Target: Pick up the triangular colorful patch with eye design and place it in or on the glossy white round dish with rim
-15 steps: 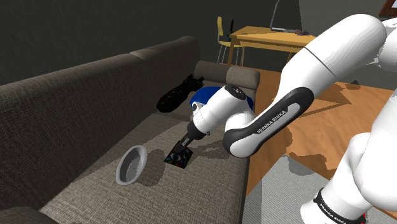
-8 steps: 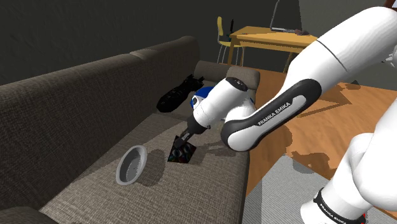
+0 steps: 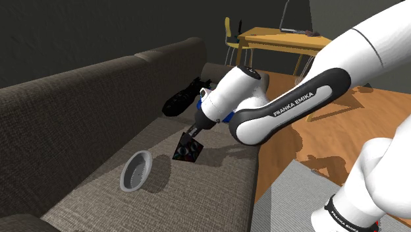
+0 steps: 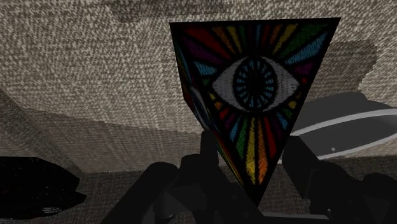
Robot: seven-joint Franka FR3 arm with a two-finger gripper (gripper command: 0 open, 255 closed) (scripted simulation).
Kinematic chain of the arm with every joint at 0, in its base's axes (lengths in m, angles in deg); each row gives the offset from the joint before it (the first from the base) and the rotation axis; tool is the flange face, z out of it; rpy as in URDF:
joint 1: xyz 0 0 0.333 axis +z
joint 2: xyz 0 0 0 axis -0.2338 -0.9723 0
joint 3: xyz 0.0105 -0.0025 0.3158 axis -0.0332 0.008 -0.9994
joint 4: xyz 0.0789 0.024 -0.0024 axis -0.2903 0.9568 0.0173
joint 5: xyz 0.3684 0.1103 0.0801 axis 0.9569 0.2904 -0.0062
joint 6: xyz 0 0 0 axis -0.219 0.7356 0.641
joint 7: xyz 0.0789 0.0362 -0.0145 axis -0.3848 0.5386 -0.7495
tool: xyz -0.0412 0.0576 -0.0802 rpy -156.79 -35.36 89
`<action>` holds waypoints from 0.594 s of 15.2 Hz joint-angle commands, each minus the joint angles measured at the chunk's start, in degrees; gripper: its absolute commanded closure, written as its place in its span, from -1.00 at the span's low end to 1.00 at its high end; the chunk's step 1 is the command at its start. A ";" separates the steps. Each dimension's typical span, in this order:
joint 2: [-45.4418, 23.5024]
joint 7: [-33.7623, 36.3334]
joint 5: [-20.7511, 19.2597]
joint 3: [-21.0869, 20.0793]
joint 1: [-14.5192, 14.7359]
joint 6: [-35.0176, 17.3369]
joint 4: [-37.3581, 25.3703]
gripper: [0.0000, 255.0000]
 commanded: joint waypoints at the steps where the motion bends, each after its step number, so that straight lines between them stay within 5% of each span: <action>1: 1.04 -0.49 0.69 0.13 0.14 1.69 -0.69 1.00; 9: 5.00 -1.63 2.37 0.75 0.56 8.30 -3.42 1.00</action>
